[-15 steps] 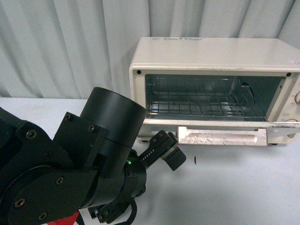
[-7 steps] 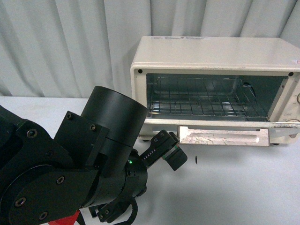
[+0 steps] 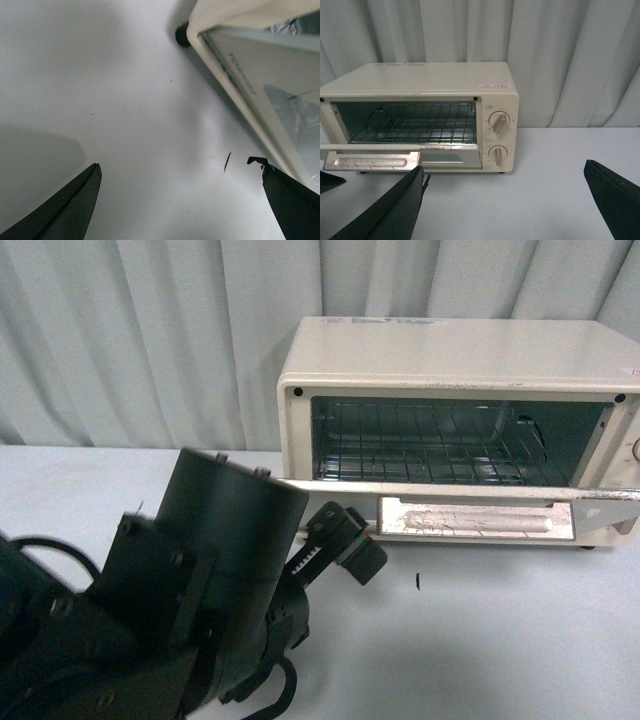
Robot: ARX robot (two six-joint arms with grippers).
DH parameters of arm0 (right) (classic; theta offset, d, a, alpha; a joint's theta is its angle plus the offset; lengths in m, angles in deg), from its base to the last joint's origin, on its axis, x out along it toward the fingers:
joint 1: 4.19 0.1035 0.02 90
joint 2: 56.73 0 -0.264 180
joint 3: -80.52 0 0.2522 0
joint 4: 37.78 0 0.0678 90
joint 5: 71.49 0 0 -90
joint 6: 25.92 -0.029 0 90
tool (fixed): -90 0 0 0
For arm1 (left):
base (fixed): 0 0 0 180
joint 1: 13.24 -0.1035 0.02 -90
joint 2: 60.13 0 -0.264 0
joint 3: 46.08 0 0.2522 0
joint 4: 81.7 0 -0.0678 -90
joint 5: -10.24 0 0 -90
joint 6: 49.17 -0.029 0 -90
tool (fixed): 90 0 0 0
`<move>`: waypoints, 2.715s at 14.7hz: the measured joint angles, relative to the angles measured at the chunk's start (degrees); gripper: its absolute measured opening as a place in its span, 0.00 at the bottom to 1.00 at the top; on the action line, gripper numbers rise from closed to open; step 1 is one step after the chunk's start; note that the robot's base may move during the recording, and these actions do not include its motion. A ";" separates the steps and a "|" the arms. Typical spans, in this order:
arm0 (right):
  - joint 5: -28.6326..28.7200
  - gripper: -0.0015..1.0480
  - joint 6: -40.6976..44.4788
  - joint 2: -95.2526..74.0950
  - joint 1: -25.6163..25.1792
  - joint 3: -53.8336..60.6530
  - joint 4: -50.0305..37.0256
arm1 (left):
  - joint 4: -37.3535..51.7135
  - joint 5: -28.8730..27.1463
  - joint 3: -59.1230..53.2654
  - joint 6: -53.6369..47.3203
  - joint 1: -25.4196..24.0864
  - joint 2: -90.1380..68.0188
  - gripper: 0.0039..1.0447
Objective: Open oven
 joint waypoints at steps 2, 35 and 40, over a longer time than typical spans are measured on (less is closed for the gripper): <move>-0.04 0.94 0.00 0.00 0.00 0.00 -0.02 | 10.62 -2.03 -6.86 2.75 -0.07 2.32 0.94; -0.07 0.94 0.00 0.00 0.00 0.00 0.00 | -19.02 9.86 -43.23 -65.83 -32.83 99.60 0.01; -0.07 0.94 0.02 0.00 0.00 0.00 0.00 | -25.49 9.86 -43.21 -65.83 -32.83 106.22 0.01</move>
